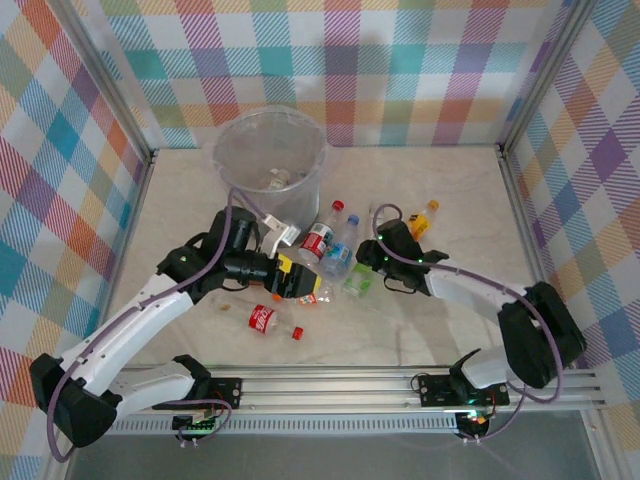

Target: Put the plastic bottles in the bin

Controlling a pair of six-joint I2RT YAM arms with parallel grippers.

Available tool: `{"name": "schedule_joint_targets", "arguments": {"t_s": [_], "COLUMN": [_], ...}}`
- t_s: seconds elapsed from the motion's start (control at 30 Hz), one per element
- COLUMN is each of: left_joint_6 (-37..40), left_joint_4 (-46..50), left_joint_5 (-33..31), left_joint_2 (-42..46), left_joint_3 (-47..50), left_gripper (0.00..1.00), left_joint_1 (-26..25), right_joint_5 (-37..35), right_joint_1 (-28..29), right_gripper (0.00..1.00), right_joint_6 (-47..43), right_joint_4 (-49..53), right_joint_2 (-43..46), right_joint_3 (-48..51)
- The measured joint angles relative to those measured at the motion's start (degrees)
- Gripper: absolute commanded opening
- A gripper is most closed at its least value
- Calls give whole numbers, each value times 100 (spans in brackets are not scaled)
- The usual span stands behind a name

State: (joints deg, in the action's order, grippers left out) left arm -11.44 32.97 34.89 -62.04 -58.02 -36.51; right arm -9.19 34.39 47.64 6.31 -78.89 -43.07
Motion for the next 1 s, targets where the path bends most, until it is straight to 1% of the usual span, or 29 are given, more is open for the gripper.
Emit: {"name": "schedule_joint_targets", "arguments": {"t_s": [0.13, 0.23, 0.4, 0.5, 0.8, 0.9, 1.0], "left_joint_6": [-262, -540, -1029, -1220, -1602, -1692, -1799], "left_joint_4": [-431, -970, -1912, -2306, -2966, -3067, -3178], "left_joint_5": [-114, -79, 96, 138, 136, 98, 98], "left_joint_2": [-212, -389, -772, -916, -1272, -1401, -1537], "left_joint_3": [284, 540, 691, 691, 691, 684, 678], "left_gripper": [100, 100, 100, 100, 100, 98, 89], "left_joint_1": [-177, -249, -385, -481, -702, -807, -909], "right_joint_5": [155, 382, 911, 1235, 1838, 1941, 2013], "right_joint_1": [-4, -11, -22, -22, -22, -22, -22], "right_gripper": [58, 59, 59, 59, 59, 59, 59], "right_joint_6": [-339, -546, -815, -898, -909, -894, -885], "right_joint_4": [66, 111, 131, 129, 136, 125, 107], "right_joint_2": [511, 868, 1416, 1652, 2072, 2135, 2175], "right_joint_3": [2, 17, 22, 22, 9, -13, -13]}}
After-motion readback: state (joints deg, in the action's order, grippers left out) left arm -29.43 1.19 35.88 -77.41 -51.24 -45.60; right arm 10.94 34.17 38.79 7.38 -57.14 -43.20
